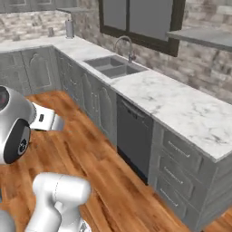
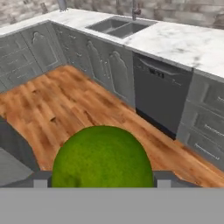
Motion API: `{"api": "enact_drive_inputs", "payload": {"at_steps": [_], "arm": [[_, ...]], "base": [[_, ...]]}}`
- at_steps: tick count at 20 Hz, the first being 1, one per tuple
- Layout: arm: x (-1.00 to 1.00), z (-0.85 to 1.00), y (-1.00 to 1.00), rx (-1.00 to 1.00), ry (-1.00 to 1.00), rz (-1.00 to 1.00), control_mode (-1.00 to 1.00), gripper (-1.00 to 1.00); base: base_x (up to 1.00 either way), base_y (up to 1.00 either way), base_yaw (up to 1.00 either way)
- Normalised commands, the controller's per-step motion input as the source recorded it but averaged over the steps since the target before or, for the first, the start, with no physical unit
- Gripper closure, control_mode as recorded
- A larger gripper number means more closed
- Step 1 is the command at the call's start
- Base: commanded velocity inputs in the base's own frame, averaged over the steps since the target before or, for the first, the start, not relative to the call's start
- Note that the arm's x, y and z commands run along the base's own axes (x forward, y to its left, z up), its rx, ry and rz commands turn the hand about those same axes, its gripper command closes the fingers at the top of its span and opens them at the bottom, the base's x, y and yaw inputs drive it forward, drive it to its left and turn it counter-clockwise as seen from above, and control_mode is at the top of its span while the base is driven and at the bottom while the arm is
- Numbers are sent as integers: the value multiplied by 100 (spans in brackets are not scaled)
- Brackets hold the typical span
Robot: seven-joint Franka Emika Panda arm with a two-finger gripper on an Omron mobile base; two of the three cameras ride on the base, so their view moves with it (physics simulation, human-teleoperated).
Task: Grab the lemon and lime from the fridge, place them in the blender, close the lid, and turn on the blender to create a marinade.
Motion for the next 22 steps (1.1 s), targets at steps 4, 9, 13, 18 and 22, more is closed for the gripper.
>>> {"api": "enact_drive_inputs", "payload": {"at_steps": [4,9,13,18,22], "arm": [[0,0,0,0,0,0,100,100],[0,0,0,0,0,0,100,100],[0,0,0,0,0,0,100,100],[0,0,0,0,0,0,100,100],[0,0,0,0,0,0,100,100]], "base": [[99,-10,77],[100,-7,69],[100,-19,49],[100,-45,30],[100,-24,18]]}}
